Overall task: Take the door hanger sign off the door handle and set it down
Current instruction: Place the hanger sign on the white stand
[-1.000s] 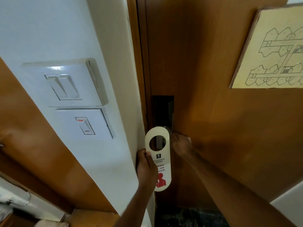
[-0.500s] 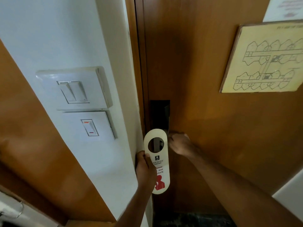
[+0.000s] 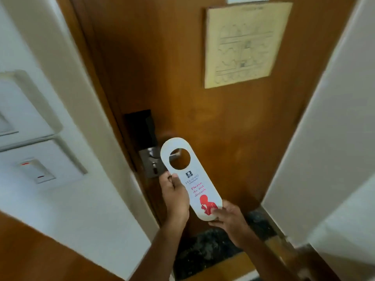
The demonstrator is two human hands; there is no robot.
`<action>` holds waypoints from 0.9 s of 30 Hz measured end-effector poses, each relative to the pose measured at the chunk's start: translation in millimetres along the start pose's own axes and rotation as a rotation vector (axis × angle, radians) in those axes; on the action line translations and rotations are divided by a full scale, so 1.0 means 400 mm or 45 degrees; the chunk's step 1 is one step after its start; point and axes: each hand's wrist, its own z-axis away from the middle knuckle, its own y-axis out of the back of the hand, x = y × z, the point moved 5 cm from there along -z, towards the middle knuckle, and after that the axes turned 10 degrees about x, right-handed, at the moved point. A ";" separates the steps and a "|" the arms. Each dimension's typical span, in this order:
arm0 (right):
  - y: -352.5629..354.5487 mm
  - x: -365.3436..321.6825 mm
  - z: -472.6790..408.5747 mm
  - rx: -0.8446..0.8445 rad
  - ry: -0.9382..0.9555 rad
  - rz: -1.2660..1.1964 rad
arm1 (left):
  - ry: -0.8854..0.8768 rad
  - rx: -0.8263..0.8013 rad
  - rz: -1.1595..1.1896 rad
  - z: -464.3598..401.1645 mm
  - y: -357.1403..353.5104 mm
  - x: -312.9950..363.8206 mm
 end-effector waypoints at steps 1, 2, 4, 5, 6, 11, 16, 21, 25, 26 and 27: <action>0.036 0.000 0.019 0.061 -0.008 -0.065 | 0.018 -0.068 0.025 0.023 -0.031 -0.011; 0.095 -0.001 0.046 0.161 -0.021 -0.118 | 0.038 -0.141 0.039 0.061 -0.070 -0.026; 0.180 -0.012 0.081 0.273 -0.039 -0.120 | 0.073 -0.222 0.073 0.103 -0.110 -0.037; 0.249 -0.017 0.116 0.339 -0.032 -0.096 | 0.096 -0.278 0.068 0.141 -0.146 -0.049; 0.323 -0.018 0.150 0.385 -0.023 -0.044 | 0.110 -0.321 0.046 0.179 -0.181 -0.060; 0.652 0.023 0.308 0.605 -0.039 0.042 | 0.071 -0.571 -0.112 0.343 -0.293 -0.131; 0.998 0.175 0.523 1.064 -0.073 -0.068 | 0.046 -0.887 -0.456 0.637 -0.441 -0.313; 1.291 0.419 0.746 1.456 -0.247 -0.086 | 0.008 -1.129 -0.768 0.979 -0.571 -0.566; 1.476 0.648 0.853 1.652 -0.389 -0.034 | -0.139 -1.317 -1.059 1.171 -0.663 -0.809; 1.511 0.706 0.872 1.692 -0.433 -0.001 | -0.184 -1.357 -1.127 1.209 -0.680 -0.870; 1.531 0.733 0.879 1.708 -0.452 0.032 | -0.227 -1.389 -1.173 1.225 -0.695 -0.897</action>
